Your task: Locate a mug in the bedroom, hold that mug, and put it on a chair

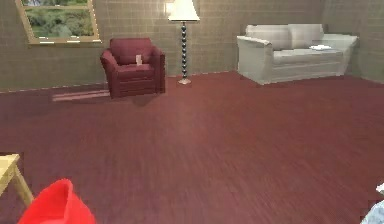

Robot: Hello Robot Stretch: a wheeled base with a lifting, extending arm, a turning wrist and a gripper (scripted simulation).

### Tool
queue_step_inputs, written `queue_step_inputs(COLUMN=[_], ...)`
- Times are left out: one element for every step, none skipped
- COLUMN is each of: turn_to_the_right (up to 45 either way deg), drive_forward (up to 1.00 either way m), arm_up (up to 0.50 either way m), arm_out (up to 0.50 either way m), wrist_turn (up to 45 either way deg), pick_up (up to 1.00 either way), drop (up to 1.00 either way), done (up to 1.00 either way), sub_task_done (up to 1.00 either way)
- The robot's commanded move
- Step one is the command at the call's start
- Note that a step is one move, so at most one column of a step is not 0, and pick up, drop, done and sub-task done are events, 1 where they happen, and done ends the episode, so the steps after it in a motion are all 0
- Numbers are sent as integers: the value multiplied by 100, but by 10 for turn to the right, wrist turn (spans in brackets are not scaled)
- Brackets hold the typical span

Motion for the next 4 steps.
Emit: queue_step_inputs(turn_to_the_right=[-450,-180,450,150], drive_forward=[0,0,0,0], arm_up=[0,0,0,0], arm_out=[0,0,0,0], wrist_turn=[0,0,0,0], pick_up=[0,0,0,0], drop=[0,0,0,0], done=[0,0,0,0], sub_task_done=[0,0,0,0])
